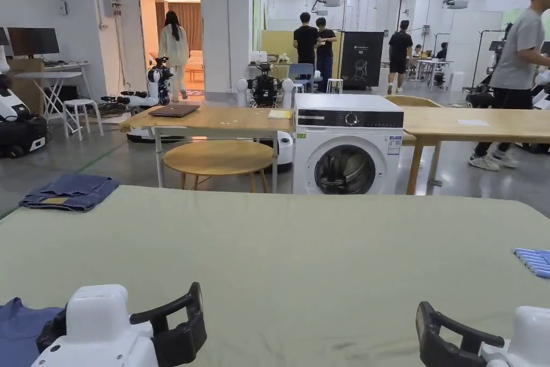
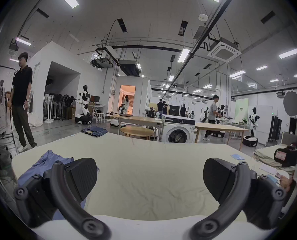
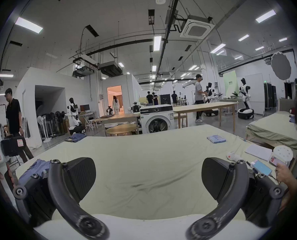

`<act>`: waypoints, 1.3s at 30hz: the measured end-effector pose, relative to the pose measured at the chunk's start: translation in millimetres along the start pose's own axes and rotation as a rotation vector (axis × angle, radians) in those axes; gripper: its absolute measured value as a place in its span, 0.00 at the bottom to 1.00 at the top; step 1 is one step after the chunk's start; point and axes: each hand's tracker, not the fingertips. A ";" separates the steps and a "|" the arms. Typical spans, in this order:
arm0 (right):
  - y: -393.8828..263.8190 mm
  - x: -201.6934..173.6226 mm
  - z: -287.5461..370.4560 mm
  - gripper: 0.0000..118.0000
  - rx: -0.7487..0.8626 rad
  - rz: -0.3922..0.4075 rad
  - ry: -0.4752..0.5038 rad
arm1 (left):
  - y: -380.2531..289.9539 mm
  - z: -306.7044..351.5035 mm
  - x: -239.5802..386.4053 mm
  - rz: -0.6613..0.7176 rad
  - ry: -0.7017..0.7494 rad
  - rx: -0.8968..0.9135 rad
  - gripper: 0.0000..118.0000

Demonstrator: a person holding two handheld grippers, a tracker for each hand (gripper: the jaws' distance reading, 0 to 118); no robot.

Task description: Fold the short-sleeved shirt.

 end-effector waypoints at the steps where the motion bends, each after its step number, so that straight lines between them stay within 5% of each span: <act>1: 0.7 0.6 0.6 1.00 0.007 0.007 -0.004 | 0.1 0.1 1.1 -0.008 -0.002 0.001 1.00; 14: 6.3 -1.2 6.8 1.00 0.034 0.066 0.009 | 3.8 0.9 14.5 -0.016 -0.033 0.037 1.00; 29: 9.6 -7.3 12.9 1.00 0.073 0.041 0.044 | 6.5 -0.9 23.5 -0.041 -0.052 0.025 1.00; 30: 10.4 -7.0 14.0 0.97 0.068 0.032 0.033 | 6.6 1.5 24.5 -0.046 -0.061 0.025 0.97; 31: 10.8 -5.7 16.5 0.82 0.077 0.021 0.034 | 6.8 4.1 26.2 -0.062 -0.066 0.043 0.83; 32: 10.9 -4.7 18.6 0.34 0.098 0.004 0.030 | 7.0 9.0 30.6 -0.104 -0.047 0.074 0.38; 33: 11.0 -4.7 17.5 0.00 0.104 -0.003 -0.021 | 6.9 9.2 35.3 -0.140 -0.005 0.082 0.01; 34: 8.9 -8.9 17.4 0.00 0.097 -0.009 -0.083 | 6.4 9.4 36.7 -0.153 0.022 0.095 0.00; 36: 8.6 -5.6 18.9 0.00 0.098 -0.052 -0.019 | 8.8 11.0 33.7 -0.076 -0.090 0.095 0.00; 39: 5.6 -7.2 19.7 0.00 0.095 -0.032 -0.077 | 12.7 13.1 35.5 -0.064 -0.100 0.085 0.00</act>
